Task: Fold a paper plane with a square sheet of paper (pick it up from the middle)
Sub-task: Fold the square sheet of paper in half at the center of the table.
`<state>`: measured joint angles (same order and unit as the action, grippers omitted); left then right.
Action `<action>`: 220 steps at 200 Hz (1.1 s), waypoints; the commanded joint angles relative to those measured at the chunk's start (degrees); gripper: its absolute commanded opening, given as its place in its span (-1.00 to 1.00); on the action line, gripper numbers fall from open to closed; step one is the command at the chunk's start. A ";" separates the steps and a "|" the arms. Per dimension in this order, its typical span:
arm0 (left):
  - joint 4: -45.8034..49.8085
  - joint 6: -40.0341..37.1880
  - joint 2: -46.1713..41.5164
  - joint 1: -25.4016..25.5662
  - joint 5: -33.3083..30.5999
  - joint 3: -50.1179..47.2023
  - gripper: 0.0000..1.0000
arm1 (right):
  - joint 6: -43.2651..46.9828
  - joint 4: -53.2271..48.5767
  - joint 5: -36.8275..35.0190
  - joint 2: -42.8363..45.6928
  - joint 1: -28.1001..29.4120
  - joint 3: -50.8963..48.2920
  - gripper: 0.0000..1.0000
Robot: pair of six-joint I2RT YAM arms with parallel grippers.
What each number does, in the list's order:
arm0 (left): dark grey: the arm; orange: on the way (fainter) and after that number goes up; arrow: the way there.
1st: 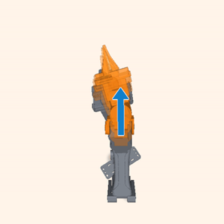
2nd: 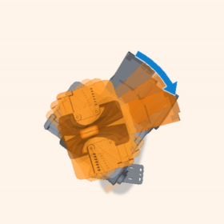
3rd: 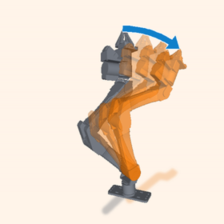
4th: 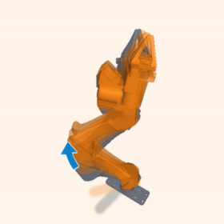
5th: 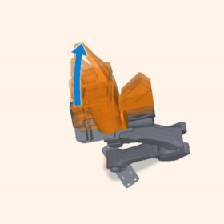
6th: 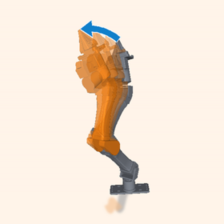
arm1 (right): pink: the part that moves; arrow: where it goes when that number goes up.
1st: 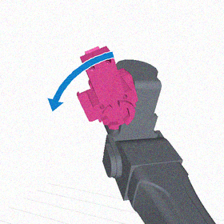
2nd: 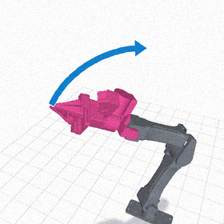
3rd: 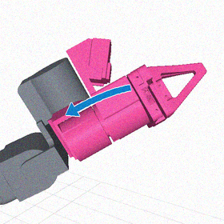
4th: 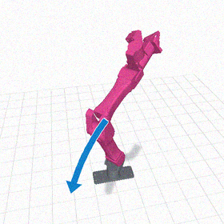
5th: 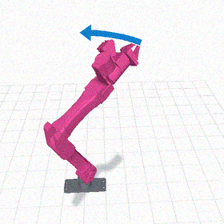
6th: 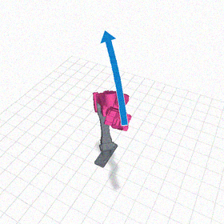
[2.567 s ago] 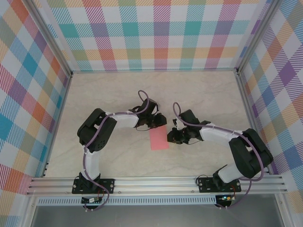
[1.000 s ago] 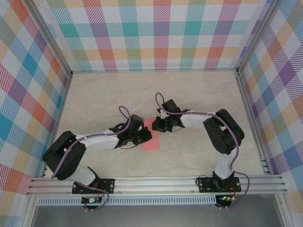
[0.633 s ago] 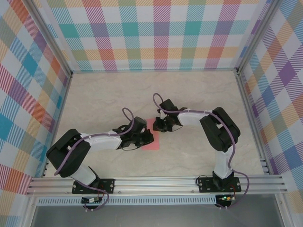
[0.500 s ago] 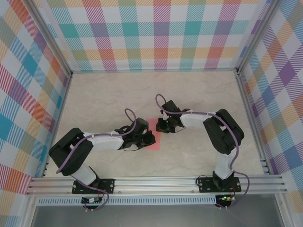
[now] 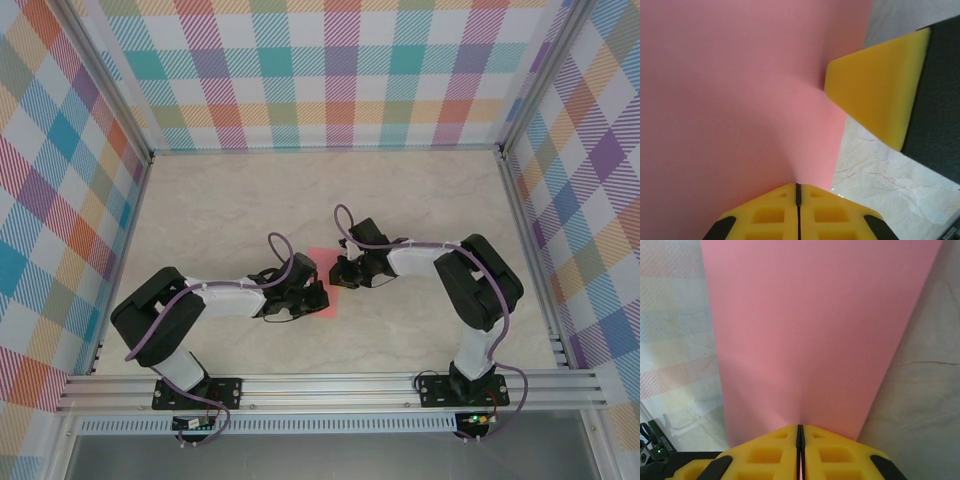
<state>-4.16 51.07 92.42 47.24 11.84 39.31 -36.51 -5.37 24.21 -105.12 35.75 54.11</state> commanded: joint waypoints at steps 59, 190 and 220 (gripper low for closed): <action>9.32 0.34 3.18 0.48 -1.64 2.65 -0.90 | 3.29 -1.05 -0.74 -4.63 -5.20 3.41 -0.80; 10.23 -0.15 4.78 0.56 -0.20 2.37 -0.93 | 4.23 -6.77 -7.44 -11.17 -9.20 15.53 -0.80; 10.42 -0.27 4.53 0.54 -0.37 2.28 -0.93 | 4.17 -7.83 -8.82 -11.86 -9.26 18.01 -0.80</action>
<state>-0.30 51.22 94.83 47.22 10.92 42.87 -33.54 -13.26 22.41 -115.15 27.94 69.54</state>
